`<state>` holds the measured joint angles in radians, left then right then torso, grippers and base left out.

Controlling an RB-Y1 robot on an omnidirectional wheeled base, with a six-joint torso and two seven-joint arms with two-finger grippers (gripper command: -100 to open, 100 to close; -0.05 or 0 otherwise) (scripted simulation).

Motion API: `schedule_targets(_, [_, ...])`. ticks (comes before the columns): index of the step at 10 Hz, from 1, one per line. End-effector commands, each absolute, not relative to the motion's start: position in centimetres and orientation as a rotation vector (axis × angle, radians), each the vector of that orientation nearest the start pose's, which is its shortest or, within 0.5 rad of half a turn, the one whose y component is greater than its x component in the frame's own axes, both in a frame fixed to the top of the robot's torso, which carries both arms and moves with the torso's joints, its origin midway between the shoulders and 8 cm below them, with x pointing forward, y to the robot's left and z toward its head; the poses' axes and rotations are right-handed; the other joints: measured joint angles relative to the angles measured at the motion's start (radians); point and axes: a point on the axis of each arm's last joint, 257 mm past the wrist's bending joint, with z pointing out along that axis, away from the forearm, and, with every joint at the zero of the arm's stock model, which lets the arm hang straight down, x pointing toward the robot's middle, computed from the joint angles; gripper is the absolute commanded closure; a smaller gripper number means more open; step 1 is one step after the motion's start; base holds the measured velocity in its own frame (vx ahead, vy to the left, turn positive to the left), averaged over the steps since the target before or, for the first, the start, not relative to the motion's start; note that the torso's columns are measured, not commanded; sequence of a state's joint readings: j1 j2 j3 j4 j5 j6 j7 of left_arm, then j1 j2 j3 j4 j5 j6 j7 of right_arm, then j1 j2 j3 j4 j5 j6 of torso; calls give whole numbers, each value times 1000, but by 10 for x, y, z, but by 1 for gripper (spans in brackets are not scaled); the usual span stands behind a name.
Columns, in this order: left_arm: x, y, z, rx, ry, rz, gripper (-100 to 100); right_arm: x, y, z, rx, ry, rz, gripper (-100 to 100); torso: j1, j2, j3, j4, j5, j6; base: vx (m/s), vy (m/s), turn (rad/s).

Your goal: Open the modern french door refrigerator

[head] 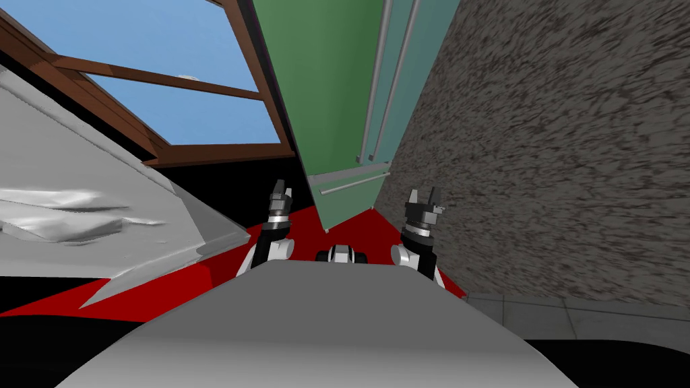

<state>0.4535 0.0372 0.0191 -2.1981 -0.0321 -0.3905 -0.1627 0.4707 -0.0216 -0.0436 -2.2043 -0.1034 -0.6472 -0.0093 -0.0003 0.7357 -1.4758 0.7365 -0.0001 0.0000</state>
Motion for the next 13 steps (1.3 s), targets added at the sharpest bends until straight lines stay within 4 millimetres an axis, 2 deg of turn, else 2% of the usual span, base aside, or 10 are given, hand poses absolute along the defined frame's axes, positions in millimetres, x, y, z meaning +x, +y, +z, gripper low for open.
schedule_targets(1, [386,284,-34,-629,864,-1086,-100,330,-302,29,626,486,1357,0,0,1,-1,1,0,0,57,-33,32])
schedule_targets(6, [400,301,-77,-674,939,-1077,-100,330,-302,29,626,486,1356,0,-2,0,-2,1,-1,0,87,-68,46])
schedule_targets(13, [409,323,-124,-777,962,-1070,-100,330,-302,29,626,486,1357,0,0,3,0,2,0,0,69,-53,36])
